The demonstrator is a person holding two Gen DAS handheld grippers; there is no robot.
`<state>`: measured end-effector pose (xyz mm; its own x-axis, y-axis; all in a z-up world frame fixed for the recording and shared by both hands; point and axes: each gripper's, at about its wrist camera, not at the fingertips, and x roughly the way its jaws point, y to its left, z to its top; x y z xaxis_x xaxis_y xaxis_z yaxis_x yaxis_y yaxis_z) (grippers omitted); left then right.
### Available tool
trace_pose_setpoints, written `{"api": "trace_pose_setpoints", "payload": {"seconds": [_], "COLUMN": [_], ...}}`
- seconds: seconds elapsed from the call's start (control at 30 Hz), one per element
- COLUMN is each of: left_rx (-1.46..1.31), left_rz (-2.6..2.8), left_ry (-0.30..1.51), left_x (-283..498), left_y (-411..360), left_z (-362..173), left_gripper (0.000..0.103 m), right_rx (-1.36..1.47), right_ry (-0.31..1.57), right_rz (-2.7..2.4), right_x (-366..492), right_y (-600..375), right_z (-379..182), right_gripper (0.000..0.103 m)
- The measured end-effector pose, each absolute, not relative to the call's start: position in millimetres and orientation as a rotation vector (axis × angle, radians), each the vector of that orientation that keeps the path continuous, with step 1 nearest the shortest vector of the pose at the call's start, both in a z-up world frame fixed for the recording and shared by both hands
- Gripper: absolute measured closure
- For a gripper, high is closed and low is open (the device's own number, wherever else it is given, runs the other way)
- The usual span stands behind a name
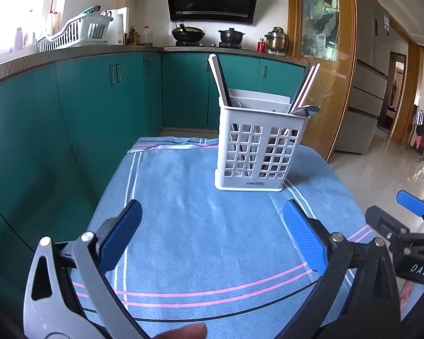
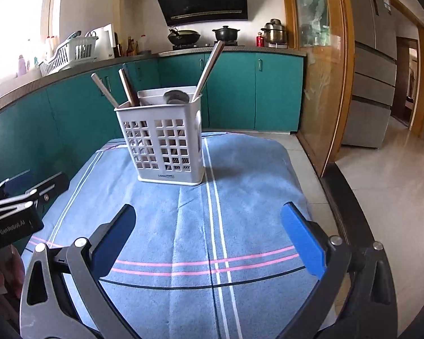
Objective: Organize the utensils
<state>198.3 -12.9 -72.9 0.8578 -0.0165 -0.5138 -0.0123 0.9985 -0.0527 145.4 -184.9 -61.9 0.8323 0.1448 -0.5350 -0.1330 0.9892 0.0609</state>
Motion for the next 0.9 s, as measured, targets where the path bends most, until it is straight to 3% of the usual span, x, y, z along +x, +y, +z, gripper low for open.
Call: {"api": "trace_pose_setpoints", "payload": {"seconds": [0.9], "left_rx": [-0.022], "left_rz": [0.000], "left_ry": [0.535], "left_x": [194.4], "left_y": [-12.2], "left_z": [-72.4], "left_gripper": [0.004], "right_rx": [0.021], "right_ry": [0.557], "right_rz": [0.127], "right_x": [149.0], "right_y": [-190.5], "right_z": [-61.0], "right_gripper": [0.003]}}
